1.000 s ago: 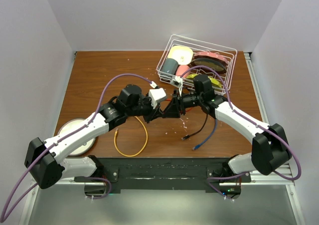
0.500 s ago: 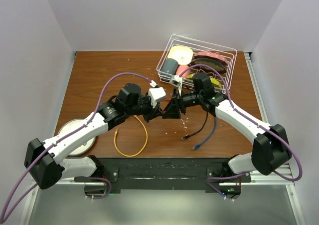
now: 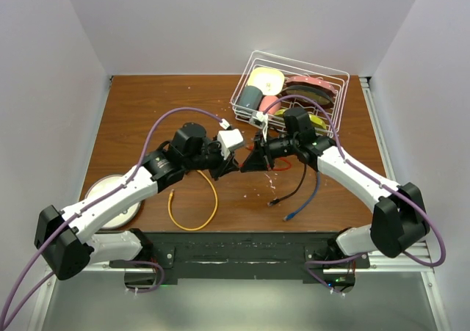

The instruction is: Insert the plug into the switch port

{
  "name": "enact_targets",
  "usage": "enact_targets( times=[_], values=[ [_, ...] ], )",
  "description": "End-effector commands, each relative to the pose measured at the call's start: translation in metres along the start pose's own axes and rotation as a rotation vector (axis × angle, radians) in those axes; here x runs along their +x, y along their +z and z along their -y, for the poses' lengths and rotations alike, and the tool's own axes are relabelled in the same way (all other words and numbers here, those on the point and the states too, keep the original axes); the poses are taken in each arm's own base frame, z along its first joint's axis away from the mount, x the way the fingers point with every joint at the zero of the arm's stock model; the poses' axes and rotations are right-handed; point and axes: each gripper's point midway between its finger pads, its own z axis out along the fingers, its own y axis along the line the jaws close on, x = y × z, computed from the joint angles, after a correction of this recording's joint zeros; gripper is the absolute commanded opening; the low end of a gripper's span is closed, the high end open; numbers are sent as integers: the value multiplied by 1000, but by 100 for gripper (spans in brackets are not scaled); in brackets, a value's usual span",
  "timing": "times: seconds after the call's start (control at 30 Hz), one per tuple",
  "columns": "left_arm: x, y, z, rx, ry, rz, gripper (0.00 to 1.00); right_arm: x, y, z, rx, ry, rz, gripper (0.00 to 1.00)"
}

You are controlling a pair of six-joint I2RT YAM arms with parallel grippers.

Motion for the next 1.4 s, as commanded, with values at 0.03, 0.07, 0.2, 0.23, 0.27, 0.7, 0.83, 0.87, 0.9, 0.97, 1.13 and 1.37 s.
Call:
enact_targets(
  times=[0.03, 0.07, 0.2, 0.23, 0.27, 0.7, 0.83, 0.87, 0.9, 0.97, 1.13, 1.37],
  values=[
    [-42, -14, -19, -101, 48, 118, 0, -10, -3, -2, 46, -5, 11, 0],
    [-40, -14, -24, -131, 34, 112, 0, -12, -4, 0, 61, -12, 18, 0],
    [-42, -15, -35, -186, 4, 134, 27, -17, -7, 6, 124, -28, 46, 0],
    [-40, -16, -42, -220, -28, 136, 47, -16, -8, 7, 133, -27, 49, 0],
    [-40, -16, -44, -231, -40, 141, 53, -17, -8, 9, 141, -29, 51, 0],
    [-80, -49, -67, -131, -288, 383, 81, -36, -20, 3, 202, -125, 128, 0],
    [-77, -52, -59, 18, -356, 416, 79, -52, -26, -5, 219, -198, 162, 0],
    [-77, -53, -59, 25, -357, 423, 79, -55, -27, -6, 226, -212, 169, 0],
    [-79, -58, -64, 18, -355, 441, 79, -58, -28, -6, 237, -222, 173, 0],
    [-74, -57, -67, 27, -384, 429, 79, -66, -27, -8, 257, -235, 177, 0],
    [-62, -55, -75, 96, -487, 421, 78, -76, -16, -2, 346, -306, 150, 0],
    [-58, -49, -70, 178, -519, 409, 75, -96, -12, -1, 376, -316, 220, 0]
  ],
)
